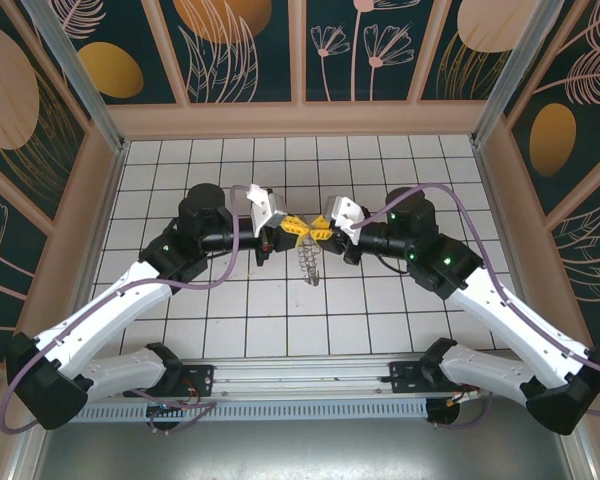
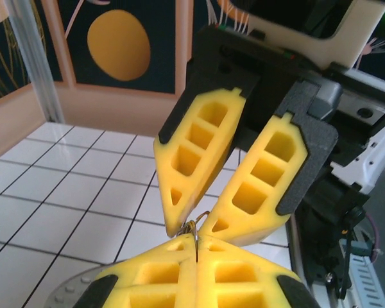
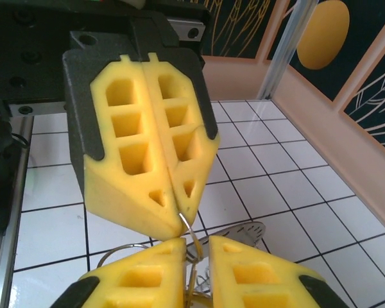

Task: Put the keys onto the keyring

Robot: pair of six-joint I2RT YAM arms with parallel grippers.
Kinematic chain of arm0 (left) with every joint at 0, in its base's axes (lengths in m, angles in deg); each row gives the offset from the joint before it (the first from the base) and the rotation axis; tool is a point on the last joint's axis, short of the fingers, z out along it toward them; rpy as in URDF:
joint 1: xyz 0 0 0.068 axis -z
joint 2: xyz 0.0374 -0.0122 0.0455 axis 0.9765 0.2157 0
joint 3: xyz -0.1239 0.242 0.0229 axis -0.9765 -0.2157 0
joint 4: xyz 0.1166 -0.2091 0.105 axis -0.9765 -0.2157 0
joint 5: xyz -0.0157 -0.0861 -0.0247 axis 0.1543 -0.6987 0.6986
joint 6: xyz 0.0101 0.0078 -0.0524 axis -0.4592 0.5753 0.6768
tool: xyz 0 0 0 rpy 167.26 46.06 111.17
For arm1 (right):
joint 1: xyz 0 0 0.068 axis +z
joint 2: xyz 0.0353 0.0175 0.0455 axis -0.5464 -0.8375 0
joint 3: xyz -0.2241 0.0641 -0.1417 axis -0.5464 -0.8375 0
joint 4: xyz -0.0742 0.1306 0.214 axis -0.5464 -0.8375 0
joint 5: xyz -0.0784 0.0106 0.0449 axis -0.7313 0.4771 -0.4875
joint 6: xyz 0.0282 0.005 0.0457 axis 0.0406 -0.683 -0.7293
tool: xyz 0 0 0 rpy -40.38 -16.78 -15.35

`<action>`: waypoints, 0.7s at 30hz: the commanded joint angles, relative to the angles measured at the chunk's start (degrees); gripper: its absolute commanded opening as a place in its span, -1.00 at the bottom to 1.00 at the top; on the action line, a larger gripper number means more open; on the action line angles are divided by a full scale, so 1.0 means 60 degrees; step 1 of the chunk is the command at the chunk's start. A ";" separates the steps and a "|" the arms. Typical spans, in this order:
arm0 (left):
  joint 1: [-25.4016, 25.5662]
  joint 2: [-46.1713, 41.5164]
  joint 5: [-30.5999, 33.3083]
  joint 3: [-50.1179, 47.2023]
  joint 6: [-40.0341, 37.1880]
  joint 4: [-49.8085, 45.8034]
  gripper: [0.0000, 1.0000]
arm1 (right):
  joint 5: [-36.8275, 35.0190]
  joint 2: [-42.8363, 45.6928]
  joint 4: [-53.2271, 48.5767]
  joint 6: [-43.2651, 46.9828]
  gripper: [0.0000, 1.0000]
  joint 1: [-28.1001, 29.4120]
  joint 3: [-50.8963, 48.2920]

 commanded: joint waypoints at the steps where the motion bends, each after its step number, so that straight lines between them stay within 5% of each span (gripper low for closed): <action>1: 0.0042 -0.0466 -0.1032 -0.0179 0.0513 0.1743 -1.00 | 0.0085 0.0185 0.0343 -0.0356 -0.73 -0.0132 -0.0277; 15: 0.0044 -0.0453 -0.1711 -0.1052 0.1878 0.4272 -1.00 | 0.0783 0.0592 0.1108 -0.0674 -0.95 -0.0260 -0.0592; 21: 0.0047 -0.0330 -0.1311 -0.0399 0.0807 0.2136 -1.00 | 0.0517 0.0637 0.1150 -0.0480 -1.00 -0.0299 -0.0553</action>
